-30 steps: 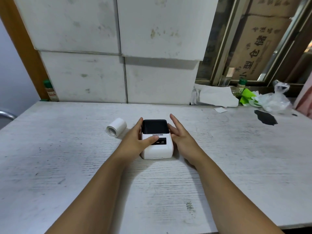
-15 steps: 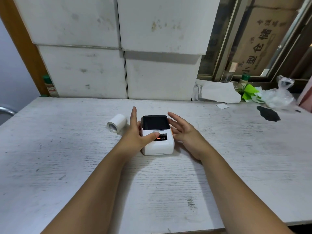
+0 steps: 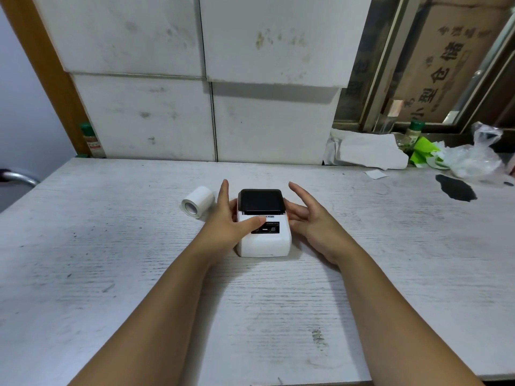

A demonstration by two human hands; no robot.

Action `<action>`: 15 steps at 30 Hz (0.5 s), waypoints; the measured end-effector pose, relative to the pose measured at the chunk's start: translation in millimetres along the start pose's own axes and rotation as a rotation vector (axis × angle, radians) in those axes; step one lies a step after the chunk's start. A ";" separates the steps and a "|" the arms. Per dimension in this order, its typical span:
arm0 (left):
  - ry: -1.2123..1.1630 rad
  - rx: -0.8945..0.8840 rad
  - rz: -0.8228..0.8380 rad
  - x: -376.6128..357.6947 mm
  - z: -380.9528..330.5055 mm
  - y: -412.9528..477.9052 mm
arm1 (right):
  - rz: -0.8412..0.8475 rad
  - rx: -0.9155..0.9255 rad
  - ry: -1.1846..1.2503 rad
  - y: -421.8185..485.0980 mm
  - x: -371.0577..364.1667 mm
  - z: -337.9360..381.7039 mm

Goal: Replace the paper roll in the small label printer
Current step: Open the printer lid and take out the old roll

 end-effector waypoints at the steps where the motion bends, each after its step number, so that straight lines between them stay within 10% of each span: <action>1: 0.003 -0.001 -0.024 -1.0 -0.9 0.3 | -0.017 0.005 0.003 -0.2 -1.4 0.4; 15: 0.062 0.054 -0.213 -9.7 -7.7 6.2 | -0.364 0.040 -0.054 3.1 -14.4 2.3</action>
Point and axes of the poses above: each hand's wrist, its own y-axis towards the middle knuckle, its own x-axis out of the back of the hand, z = x × y, the point moved 2 cm from there along y, towards the middle knuckle, and after that the axes turned 14 degrees about z, right-handed, at the moved point
